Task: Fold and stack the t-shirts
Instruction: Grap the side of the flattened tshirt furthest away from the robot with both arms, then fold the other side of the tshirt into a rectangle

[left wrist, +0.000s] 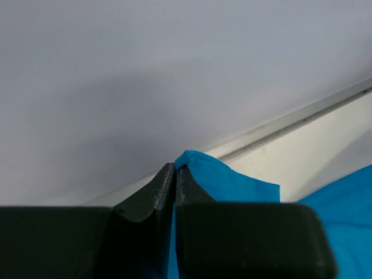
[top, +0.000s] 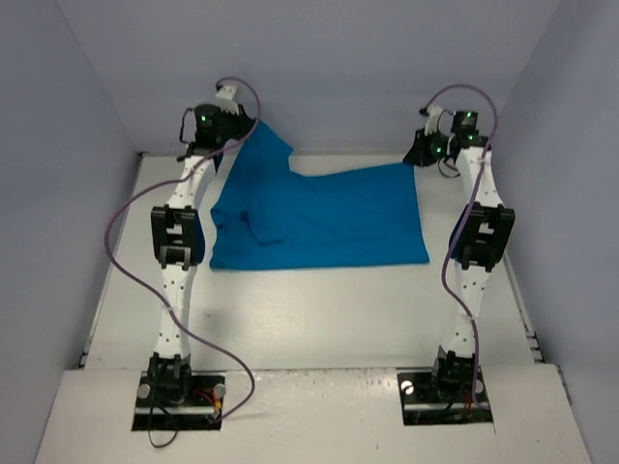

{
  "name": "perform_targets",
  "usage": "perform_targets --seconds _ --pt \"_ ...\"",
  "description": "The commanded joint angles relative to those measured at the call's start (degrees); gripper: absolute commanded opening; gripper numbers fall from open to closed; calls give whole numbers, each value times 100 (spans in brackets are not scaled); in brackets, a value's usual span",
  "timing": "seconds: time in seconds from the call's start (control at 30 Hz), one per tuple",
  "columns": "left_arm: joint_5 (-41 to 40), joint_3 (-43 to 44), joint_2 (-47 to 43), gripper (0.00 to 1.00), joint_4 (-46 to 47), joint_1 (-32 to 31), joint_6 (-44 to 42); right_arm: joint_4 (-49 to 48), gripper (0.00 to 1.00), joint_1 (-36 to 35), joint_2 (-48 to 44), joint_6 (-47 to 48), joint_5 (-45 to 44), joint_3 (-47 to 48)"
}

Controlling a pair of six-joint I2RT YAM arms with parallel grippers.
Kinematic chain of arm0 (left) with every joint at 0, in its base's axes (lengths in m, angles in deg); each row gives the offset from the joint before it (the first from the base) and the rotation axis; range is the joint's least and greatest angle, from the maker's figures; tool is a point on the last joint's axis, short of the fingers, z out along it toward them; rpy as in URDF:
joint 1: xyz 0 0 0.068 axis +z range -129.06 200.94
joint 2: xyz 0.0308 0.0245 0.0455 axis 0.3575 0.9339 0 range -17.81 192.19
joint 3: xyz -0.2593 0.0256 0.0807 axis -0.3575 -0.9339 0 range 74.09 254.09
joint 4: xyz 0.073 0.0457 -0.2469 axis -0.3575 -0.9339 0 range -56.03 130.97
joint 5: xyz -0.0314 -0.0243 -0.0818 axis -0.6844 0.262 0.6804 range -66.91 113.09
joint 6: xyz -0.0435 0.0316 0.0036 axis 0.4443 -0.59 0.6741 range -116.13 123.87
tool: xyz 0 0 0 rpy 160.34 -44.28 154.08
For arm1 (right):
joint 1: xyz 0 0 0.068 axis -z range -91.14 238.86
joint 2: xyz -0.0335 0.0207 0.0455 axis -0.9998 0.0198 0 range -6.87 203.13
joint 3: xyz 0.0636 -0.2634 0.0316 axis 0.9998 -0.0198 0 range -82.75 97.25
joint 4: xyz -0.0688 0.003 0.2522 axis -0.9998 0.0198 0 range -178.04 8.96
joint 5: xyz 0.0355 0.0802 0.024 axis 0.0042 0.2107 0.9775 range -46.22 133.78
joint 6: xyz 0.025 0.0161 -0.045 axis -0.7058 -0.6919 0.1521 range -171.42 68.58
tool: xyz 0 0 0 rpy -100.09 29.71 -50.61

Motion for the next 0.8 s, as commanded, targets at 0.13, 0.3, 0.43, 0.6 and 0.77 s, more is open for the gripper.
perform_targets --seconds 0.13,0.3,0.43,0.6,0.77 --pt "885 -1802 -2048 0 877 394 -358 -93 0 281 -1604 790 327 -998" --pt "1525 -3742 -3375 0 895 647 -779 -73 0 363 -2221 1557 139 -2188" --pt "2169 -5689 -4504 0 885 831 -1569 -31 0 458 -2732 2367 -238 -3382" --pt "2234 -7445 -5403 0 239 1002 -2422 17 0 539 -2766 2896 -691 -4283" --pt "1804 -7678 -5358 0 -1072 972 -3017 148 0 539 -2400 2845 -831 -4172"
